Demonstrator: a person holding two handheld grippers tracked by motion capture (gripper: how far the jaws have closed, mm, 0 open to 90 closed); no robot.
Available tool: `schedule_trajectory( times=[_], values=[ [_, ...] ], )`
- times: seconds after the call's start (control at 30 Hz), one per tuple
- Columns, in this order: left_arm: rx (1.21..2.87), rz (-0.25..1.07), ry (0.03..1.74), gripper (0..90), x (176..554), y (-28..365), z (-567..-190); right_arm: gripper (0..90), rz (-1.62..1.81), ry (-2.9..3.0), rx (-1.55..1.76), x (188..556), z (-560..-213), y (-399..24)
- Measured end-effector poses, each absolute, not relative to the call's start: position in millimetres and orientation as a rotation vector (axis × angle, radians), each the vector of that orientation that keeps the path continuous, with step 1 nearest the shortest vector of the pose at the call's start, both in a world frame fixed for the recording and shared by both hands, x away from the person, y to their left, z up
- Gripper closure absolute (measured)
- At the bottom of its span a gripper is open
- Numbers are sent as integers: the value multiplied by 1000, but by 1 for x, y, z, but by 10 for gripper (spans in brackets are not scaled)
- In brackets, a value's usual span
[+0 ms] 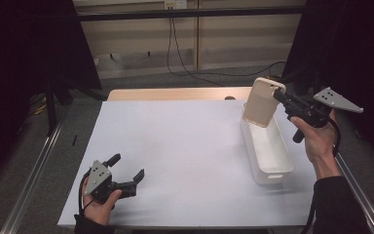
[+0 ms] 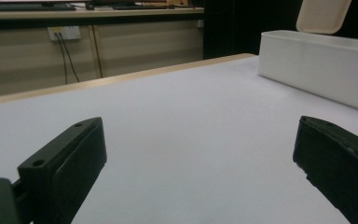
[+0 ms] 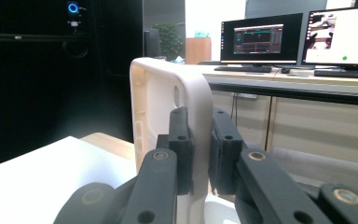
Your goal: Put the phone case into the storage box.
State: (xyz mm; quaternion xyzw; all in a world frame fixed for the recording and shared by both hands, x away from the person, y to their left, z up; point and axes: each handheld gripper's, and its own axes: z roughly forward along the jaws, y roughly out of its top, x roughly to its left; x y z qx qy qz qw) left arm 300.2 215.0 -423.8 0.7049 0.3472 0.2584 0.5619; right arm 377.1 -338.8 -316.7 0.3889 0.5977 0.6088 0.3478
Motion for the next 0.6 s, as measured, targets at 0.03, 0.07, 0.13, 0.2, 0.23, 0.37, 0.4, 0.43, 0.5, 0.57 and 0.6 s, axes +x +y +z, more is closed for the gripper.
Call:
schedule_trajectory(
  times=[0.03, 0.07, 0.13, 0.2, 0.23, 0.37, 0.4, 0.43, 0.5, 0.57, 0.6],
  values=[
    [1665, 615, 818, 26, 300, 215, -424, 812, 1573, 1547, 1011, 379, -319, -339],
    [1665, 618, 817, 27, 300, 216, -424, 812, 1568, 1548, 1015, 381, -320, -340],
    [1660, 580, 821, 39, 299, 216, -423, 812, 1551, 1553, 1016, 384, -323, -341],
    [1655, 591, 804, 47, 297, 216, -421, 812, 1548, 1550, 1023, 387, -325, -342],
    [1661, 593, 798, 46, 297, 215, -421, 812, 1542, 1553, 1026, 389, -326, -343],
    [1674, 593, 801, 46, 298, 214, -424, 812, 1531, 1542, 1033, 394, -329, -347],
    [1673, 595, 802, 46, 299, 214, -424, 812, 1526, 1545, 1030, 394, -330, -349],
    [1672, 596, 802, 46, 299, 214, -424, 812, 1519, 1547, 1036, 395, -331, -349],
    [1673, 596, 800, 46, 299, 214, -424, 812, 1509, 1551, 1040, 397, -333, -352],
    [1673, 592, 797, 46, 299, 213, -424, 812, 1506, 1556, 1044, 399, -336, -353],
    [1676, 593, 795, 46, 299, 213, -424, 812, 1500, 1563, 1037, 400, -336, -354]
  ],
)
